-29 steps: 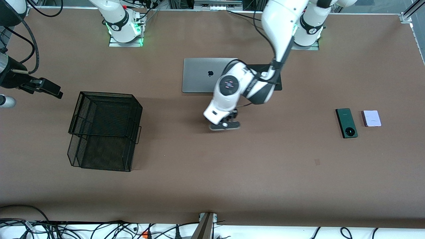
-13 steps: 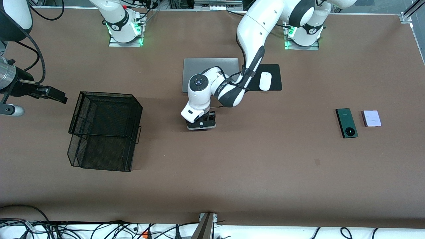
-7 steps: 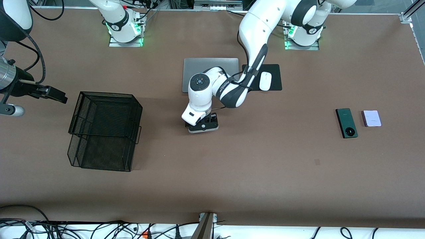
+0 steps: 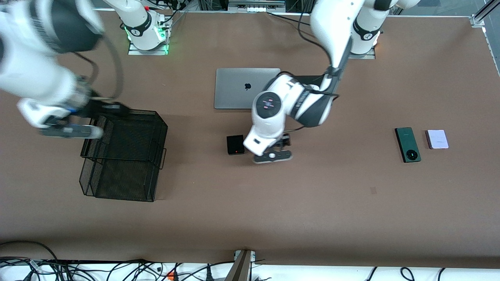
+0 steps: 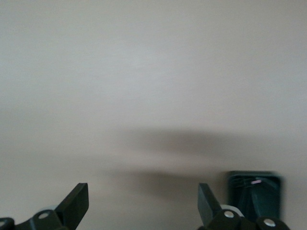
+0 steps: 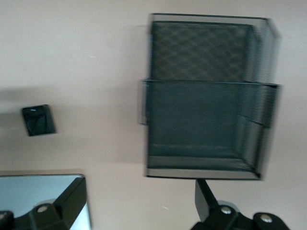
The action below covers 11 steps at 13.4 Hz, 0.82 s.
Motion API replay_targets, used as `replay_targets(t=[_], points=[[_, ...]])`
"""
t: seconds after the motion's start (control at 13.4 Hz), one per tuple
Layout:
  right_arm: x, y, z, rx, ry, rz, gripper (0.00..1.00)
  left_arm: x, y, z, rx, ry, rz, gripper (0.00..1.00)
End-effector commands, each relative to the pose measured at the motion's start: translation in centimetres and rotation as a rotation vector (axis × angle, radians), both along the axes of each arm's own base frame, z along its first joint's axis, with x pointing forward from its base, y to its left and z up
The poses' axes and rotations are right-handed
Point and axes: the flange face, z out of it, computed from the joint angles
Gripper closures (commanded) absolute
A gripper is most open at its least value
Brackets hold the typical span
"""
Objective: Place phones with both arms
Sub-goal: 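Release the flip phone with the left gripper while the right gripper reaches it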
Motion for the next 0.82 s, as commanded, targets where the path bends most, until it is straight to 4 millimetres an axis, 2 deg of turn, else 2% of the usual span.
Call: replay_targets(t=[0.0,0.07,0.22,0.45,0.6,0.67,0.75], points=[[0.5,7.9,-3.1,0.053,-0.039,-0.037,0.00,-1.7,8.6,1.8,0.043,0.067,-0.097,0.00],[0.3,10.8,-5.1,0.061,-0.044,-0.045,0.00,-1.1,12.2,2.1,0.068,0.073,-0.097,0.00],[-1.0,17.1,-10.0,0.064,-0.035,-0.021,0.00,-0.6,17.0,2.0,0.106,0.098,-0.149,0.00],[-2.6,23.8,-18.3,0.078,-0.050,0.060,0.00,0.5,25.7,1.9,0.156,0.137,-0.228,0.00],[-3.8,26.9,-23.2,0.088,-0.066,0.102,0.00,1.3,31.7,2.5,0.163,0.157,-0.282,0.00],[-4.6,28.2,-25.0,0.092,-0.072,0.120,0.00,1.6,34.5,3.0,0.154,0.160,-0.309,0.00],[-5.2,29.1,-26.4,0.086,-0.084,0.143,0.00,2.0,38.4,3.5,0.140,0.164,-0.320,0.00]])
